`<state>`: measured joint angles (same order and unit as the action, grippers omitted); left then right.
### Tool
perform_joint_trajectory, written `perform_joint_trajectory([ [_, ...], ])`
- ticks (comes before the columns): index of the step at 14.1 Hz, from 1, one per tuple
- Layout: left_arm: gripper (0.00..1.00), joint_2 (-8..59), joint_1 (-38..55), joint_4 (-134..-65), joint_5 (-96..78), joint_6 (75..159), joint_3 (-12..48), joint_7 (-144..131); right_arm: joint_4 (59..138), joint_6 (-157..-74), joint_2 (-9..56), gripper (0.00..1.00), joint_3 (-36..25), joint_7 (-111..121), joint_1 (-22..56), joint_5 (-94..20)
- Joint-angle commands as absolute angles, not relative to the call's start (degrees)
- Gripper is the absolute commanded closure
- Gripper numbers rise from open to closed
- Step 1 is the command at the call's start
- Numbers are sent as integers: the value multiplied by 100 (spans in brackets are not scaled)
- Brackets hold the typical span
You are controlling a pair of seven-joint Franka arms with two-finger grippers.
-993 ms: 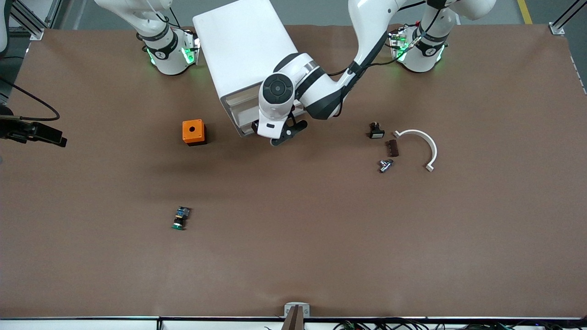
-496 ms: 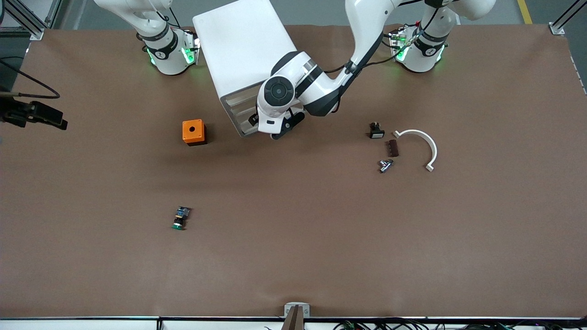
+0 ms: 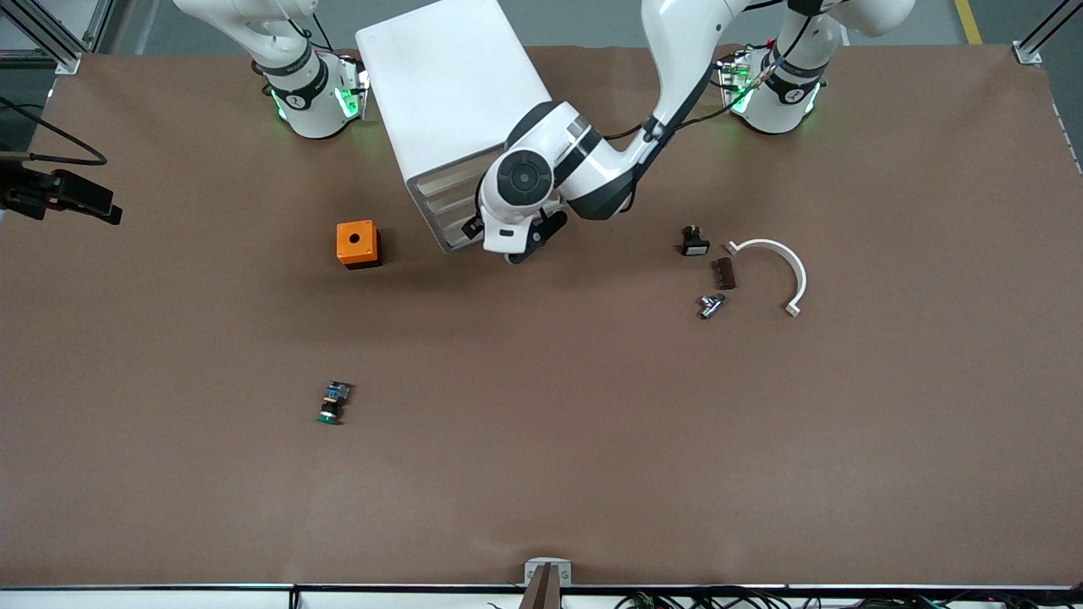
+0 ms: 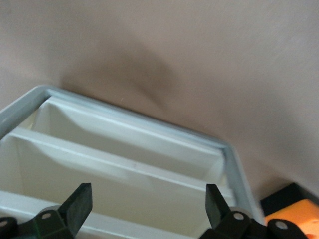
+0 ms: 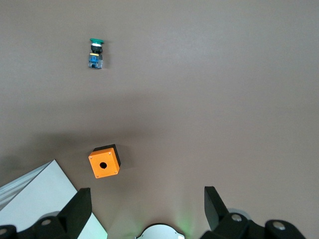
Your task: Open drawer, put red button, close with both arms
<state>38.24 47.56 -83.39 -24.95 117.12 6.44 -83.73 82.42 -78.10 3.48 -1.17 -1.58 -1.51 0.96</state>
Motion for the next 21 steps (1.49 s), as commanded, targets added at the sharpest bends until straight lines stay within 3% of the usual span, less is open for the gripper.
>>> perform_joint_trajectory([
  [1,0,3604,4299,-8245,-2531,11707,659,-8244,8657,-7919,-17,0,-105,-167,-149,114],
  [7,1,3025,3448,-7954,-2461,11602,571,-7165,8675,-8007,-141,0,-105,-176,-79,114],
  [10,1,2463,3016,-7954,-1400,11006,589,-6366,8745,-8138,-219,0,-123,-176,-79,79],
  [15,1,1698,2015,-7963,-1222,9855,580,-4459,9342,-8744,-702,0,-141,-176,-88,-149],
  [21,1,1257,801,-7998,-924,8799,580,-2490,9457,-8868,-791,0,-132,-106,-70,-237],
])
